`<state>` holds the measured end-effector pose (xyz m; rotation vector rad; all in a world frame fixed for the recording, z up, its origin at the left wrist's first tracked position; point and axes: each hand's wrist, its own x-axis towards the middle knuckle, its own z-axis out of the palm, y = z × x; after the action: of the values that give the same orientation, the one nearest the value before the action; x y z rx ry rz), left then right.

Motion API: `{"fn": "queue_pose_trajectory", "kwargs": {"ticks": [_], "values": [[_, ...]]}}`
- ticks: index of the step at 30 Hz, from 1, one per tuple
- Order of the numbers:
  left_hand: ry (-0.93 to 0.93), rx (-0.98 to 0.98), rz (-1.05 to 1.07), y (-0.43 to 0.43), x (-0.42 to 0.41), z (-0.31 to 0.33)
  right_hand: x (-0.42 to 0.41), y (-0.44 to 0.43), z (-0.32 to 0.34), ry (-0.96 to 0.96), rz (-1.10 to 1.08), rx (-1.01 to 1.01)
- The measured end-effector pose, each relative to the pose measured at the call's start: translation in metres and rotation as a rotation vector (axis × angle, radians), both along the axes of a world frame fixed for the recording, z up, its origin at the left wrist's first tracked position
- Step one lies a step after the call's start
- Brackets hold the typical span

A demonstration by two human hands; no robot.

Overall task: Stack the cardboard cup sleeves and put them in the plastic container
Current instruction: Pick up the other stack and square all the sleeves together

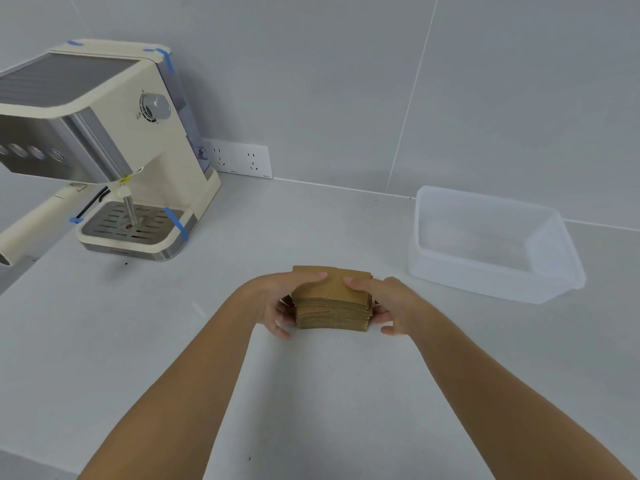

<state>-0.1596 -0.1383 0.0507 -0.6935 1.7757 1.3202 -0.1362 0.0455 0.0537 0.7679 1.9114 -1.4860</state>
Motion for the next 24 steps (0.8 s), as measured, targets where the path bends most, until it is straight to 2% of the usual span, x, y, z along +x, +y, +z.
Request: {"fn": "queue_pose_trajectory", "kwargs": {"ticks": [3, 10, 15, 19, 24], "values": [[0.008, -0.044, -0.043, 0.005, -0.001, -0.005, -0.002, -0.001, -0.001, -0.032, -0.021, -0.029], [0.015, -0.007, 0.006, 0.000, 0.001, -0.014, 0.002, 0.001, -0.007, -0.076, -0.078, -0.127], [0.036, 0.058, -0.004, -0.002, 0.008, -0.019, 0.005, 0.000, -0.016, -0.062, -0.020, -0.102], [0.118, 0.197, 0.011, -0.006, 0.016, -0.022, 0.009, 0.002, -0.014, 0.055, 0.013, -0.160], [0.375, 0.339, -0.113, -0.017, 0.031, -0.030, 0.022, 0.008, -0.017, 0.287, 0.163, -0.130]]}}
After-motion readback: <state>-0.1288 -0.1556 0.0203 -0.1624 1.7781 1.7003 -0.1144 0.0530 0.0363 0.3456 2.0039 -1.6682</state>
